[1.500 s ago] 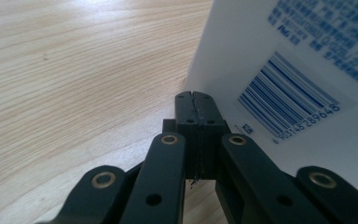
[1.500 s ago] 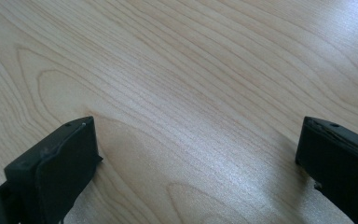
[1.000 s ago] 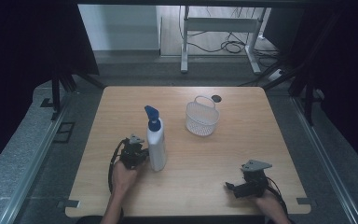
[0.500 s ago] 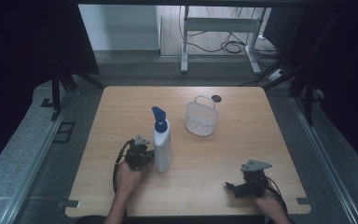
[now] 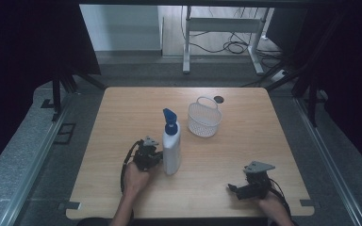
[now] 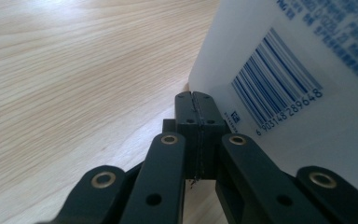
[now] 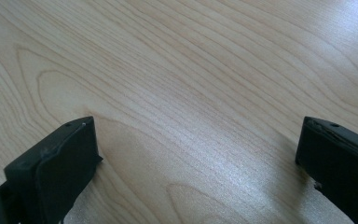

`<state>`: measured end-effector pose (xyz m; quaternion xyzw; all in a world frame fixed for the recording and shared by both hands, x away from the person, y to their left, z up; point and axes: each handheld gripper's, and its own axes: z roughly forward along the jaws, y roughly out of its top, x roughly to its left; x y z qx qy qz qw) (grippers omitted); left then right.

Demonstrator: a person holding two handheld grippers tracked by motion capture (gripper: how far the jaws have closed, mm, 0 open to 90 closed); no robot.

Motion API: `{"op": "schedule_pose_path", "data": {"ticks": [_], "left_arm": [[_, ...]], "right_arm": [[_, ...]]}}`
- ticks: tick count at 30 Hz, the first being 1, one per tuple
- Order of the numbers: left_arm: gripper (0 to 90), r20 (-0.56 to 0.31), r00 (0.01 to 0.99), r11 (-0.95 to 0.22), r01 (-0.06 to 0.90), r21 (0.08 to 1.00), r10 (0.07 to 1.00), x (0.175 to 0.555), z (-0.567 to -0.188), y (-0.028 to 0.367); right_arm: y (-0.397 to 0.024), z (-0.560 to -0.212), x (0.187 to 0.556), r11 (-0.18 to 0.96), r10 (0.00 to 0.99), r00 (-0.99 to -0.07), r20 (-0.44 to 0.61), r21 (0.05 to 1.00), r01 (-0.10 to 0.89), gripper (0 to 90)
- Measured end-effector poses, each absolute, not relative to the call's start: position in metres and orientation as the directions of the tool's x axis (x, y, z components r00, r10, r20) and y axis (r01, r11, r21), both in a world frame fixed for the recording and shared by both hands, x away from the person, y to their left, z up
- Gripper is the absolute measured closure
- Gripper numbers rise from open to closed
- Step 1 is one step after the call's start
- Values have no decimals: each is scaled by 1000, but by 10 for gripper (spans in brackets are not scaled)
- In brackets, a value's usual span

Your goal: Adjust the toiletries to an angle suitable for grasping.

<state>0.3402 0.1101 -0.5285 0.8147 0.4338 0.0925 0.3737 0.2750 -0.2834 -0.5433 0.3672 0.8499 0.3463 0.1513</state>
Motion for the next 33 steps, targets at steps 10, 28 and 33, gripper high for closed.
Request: {"op": "schedule_pose_path", "data": {"ticks": [10, 28, 33], "left_arm": [[892, -185, 652, -367, 613, 700, 735, 335, -527, 93], [892, -181, 714, -420, 575, 702, 676, 325, -522, 61], [892, -168, 737, -444, 554, 704, 655, 320, -519, 48]], "right_arm": [[-283, -543, 275, 490, 729, -684, -3, 700, 520, 0], [-283, -543, 275, 490, 729, -684, -2, 699, 520, 0], [-283, -543, 275, 490, 729, -684, -3, 700, 520, 0]]}}
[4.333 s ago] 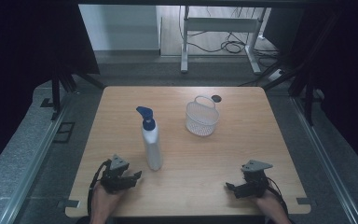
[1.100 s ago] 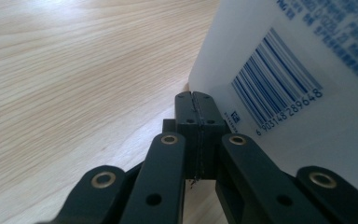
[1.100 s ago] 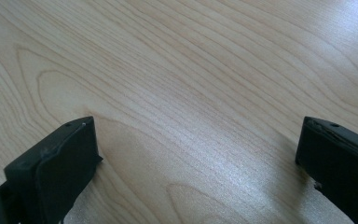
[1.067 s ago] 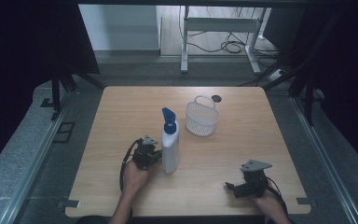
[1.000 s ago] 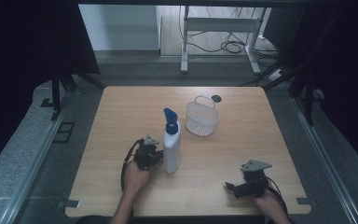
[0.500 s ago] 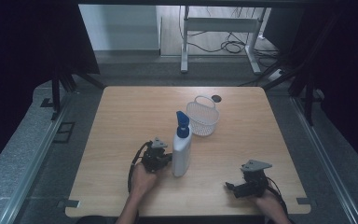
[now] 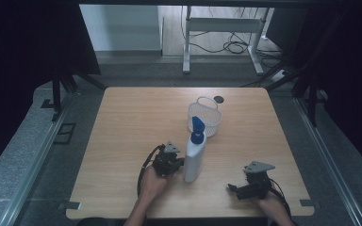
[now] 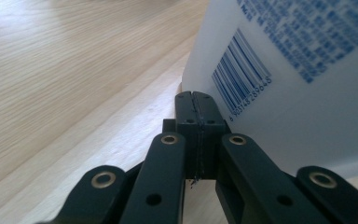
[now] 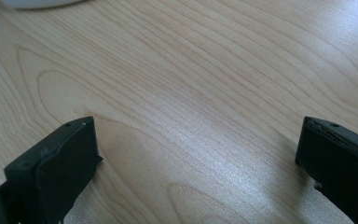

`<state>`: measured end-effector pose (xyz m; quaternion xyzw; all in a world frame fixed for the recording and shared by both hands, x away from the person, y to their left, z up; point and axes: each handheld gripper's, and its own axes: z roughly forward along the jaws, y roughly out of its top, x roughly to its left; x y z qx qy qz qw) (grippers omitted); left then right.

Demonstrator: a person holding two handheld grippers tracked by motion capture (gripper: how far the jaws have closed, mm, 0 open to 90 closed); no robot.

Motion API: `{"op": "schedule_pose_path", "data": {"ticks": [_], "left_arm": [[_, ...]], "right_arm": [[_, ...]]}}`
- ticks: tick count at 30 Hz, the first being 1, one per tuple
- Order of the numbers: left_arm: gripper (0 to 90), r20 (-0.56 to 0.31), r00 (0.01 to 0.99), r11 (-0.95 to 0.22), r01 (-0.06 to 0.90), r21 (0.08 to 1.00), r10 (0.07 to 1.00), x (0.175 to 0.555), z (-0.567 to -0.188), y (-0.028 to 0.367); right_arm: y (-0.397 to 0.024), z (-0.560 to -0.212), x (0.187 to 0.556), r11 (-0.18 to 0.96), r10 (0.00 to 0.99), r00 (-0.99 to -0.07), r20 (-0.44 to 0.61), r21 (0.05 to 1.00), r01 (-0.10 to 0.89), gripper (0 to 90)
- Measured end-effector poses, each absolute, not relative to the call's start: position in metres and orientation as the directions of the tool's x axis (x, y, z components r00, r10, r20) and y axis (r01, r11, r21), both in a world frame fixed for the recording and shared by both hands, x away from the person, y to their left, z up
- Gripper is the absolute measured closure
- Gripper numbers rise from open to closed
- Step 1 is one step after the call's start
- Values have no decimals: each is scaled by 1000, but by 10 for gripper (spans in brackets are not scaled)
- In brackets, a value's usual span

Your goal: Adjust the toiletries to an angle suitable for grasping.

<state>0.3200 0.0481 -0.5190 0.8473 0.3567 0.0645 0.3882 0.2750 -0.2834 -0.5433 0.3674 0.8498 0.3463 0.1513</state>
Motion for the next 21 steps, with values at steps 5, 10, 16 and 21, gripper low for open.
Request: {"op": "schedule_pose_path", "data": {"ticks": [5, 10, 16, 21], "left_arm": [[892, -161, 753, -462, 542, 703, 638, 315, -518, 40], [892, -142, 771, -494, 526, 692, 621, 306, -518, 33], [892, -150, 780, -499, 522, 692, 608, 296, -518, 29], [892, -159, 788, -503, 519, 691, 595, 286, -520, 25]], "right_arm": [[-283, -543, 275, 489, 730, -683, -2, 700, 520, 0], [-283, -543, 275, 492, 728, -686, -4, 699, 518, 0], [-284, -543, 275, 495, 726, -687, -7, 699, 516, 0], [-284, -543, 275, 493, 728, -686, -5, 700, 517, 0]]}}
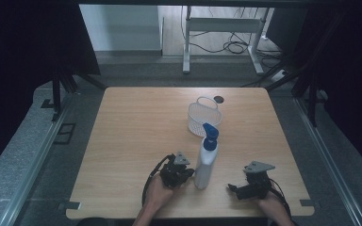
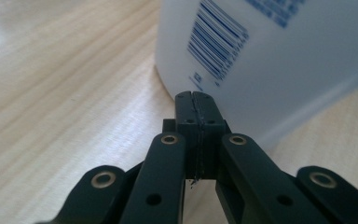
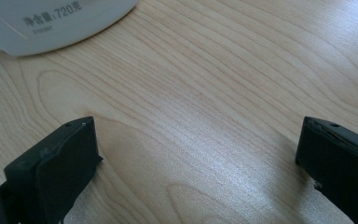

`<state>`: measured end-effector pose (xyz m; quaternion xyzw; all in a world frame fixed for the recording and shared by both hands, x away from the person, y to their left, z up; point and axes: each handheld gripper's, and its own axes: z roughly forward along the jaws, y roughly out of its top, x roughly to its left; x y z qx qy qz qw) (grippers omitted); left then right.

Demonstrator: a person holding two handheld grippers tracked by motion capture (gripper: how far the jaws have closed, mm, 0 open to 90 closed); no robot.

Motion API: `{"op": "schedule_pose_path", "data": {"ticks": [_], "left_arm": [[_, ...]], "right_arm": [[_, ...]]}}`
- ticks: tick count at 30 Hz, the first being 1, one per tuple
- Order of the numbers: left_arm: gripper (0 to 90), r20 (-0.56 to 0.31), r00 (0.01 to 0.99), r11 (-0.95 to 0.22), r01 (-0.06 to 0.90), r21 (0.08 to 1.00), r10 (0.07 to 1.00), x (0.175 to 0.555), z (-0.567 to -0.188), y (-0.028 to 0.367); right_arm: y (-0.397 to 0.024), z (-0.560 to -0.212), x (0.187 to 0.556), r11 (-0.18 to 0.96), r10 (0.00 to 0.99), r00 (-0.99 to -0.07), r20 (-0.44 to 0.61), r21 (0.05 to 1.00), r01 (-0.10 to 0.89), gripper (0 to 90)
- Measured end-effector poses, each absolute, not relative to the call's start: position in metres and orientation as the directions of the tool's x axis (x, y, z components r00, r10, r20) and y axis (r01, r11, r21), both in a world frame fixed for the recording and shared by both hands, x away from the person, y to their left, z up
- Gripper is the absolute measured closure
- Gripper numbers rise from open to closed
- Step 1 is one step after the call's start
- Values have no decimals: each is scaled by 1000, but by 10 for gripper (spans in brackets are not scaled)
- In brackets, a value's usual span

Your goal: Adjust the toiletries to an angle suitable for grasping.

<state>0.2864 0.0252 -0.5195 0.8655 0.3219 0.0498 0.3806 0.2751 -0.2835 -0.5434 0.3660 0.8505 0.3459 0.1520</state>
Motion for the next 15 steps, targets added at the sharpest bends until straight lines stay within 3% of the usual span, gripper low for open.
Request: {"op": "schedule_pose_path", "data": {"ticks": [15], "left_arm": [[889, -161, 830, -532, 477, 699, 533, 263, -517, 8]], "right_arm": [[-283, -543, 275, 491, 729, -684, -5, 700, 518, 0]]}}
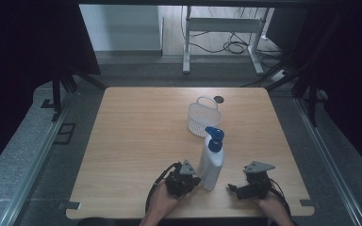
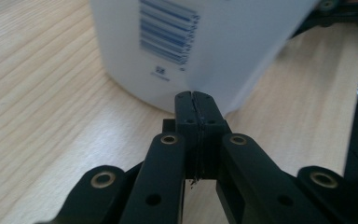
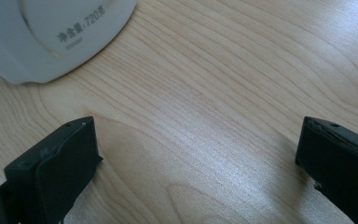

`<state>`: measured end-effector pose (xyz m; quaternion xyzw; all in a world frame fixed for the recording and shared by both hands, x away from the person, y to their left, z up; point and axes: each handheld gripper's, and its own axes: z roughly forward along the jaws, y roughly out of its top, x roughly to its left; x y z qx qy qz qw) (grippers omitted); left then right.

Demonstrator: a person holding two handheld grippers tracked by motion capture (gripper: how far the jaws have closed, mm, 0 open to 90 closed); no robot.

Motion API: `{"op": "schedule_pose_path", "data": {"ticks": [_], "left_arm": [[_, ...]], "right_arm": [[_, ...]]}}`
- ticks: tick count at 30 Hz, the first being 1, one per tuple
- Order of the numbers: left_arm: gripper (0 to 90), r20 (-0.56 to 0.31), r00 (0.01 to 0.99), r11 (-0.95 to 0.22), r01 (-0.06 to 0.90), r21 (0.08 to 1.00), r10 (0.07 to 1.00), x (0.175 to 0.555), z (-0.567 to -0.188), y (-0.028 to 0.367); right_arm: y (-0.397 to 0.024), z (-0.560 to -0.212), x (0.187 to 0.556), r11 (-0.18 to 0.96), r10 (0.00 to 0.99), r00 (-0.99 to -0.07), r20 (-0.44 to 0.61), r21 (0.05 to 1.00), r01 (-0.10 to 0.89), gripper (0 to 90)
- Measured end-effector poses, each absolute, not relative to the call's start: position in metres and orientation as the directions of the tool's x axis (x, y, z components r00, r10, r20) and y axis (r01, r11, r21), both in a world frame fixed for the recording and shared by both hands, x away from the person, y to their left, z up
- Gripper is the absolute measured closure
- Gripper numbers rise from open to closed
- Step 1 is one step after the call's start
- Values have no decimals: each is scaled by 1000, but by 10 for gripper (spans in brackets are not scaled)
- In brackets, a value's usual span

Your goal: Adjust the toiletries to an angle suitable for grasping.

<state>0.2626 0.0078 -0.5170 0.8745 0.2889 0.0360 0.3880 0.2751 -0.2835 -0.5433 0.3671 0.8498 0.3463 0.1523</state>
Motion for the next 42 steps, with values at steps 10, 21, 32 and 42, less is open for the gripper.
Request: {"op": "schedule_pose_path", "data": {"ticks": [10, 21, 32, 42], "left_arm": [[882, -155, 860, -555, 441, 705, 486, 258, -517, -4], [880, -147, 872, -562, 421, 712, 467, 261, -519, -21], [830, -121, 870, -563, 409, 718, 478, 259, -517, -20], [716, -93, 853, -553, 411, 725, 513, 254, -506, 1]], "right_arm": [[-284, -543, 275, 492, 728, -685, -5, 700, 517, 0], [-283, -543, 275, 490, 730, -684, -4, 701, 519, 0], [-283, -543, 275, 488, 731, -682, -3, 701, 520, 0], [-283, -543, 275, 488, 731, -682, -3, 701, 520, 0]]}}
